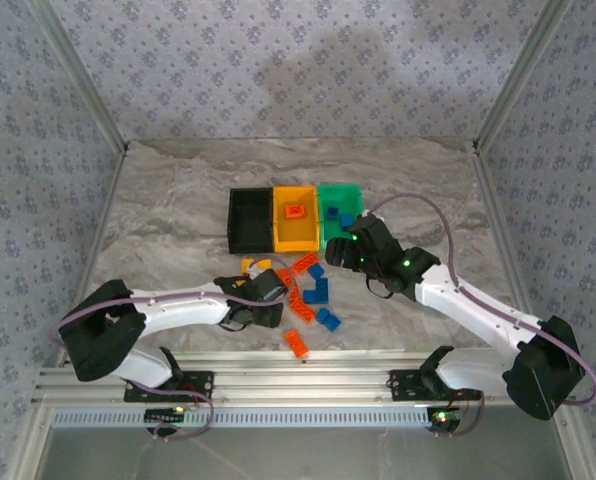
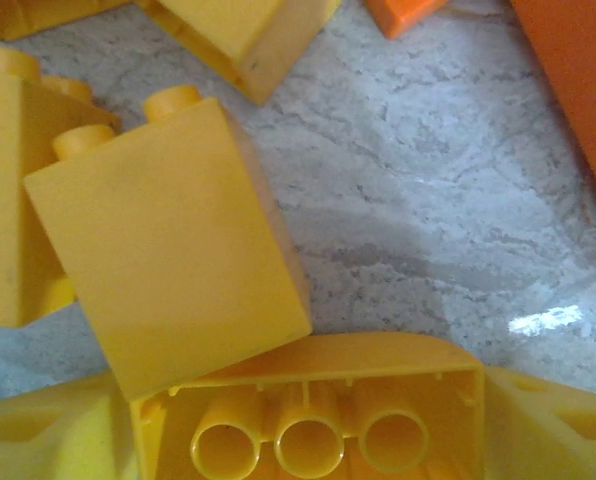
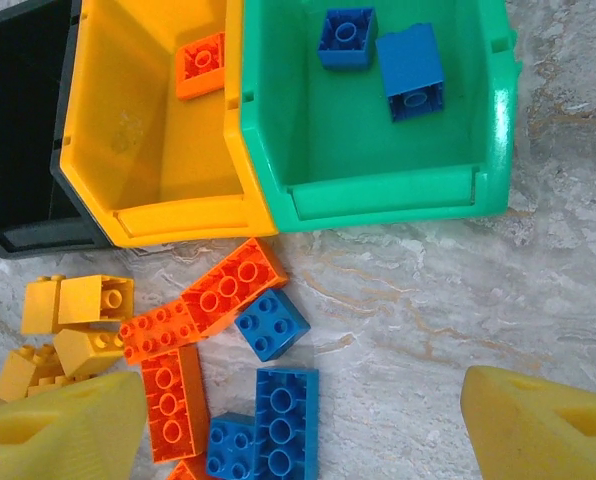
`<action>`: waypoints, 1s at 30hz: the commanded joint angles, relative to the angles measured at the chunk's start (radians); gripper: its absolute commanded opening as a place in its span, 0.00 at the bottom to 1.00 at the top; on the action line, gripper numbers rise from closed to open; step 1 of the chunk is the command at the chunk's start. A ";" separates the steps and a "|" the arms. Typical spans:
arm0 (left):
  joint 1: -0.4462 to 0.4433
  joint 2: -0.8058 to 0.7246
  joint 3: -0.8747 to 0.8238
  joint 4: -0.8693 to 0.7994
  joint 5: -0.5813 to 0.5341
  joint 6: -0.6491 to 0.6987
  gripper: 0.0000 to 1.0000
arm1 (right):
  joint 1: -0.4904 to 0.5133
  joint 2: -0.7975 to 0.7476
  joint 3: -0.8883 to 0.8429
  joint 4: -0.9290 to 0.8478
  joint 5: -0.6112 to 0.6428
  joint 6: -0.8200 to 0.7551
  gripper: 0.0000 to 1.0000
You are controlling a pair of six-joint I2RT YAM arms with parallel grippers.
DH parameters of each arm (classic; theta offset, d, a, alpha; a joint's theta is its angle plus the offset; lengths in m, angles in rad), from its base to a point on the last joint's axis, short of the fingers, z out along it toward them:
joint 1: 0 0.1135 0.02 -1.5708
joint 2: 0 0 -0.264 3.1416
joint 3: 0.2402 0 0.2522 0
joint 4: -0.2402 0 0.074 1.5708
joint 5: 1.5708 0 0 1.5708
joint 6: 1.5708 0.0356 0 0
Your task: Sort the legos into containers by color
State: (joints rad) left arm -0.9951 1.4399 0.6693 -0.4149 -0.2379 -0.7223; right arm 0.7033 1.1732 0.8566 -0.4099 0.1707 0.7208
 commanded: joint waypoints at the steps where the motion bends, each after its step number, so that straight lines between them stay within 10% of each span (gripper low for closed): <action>1: -0.005 0.007 -0.013 0.016 -0.005 -0.004 0.71 | -0.011 -0.027 -0.015 -0.001 0.004 0.020 0.84; 15: -0.041 -0.288 0.105 -0.161 -0.047 -0.036 0.51 | -0.024 -0.038 -0.036 0.012 -0.006 0.030 0.84; 30: 0.454 0.072 0.519 -0.014 0.058 0.156 0.49 | -0.025 -0.072 -0.068 -0.036 -0.008 0.058 0.84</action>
State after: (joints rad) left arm -0.5701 1.4490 1.1271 -0.4599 -0.2066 -0.6151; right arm 0.6819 1.1374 0.8078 -0.4080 0.1635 0.7532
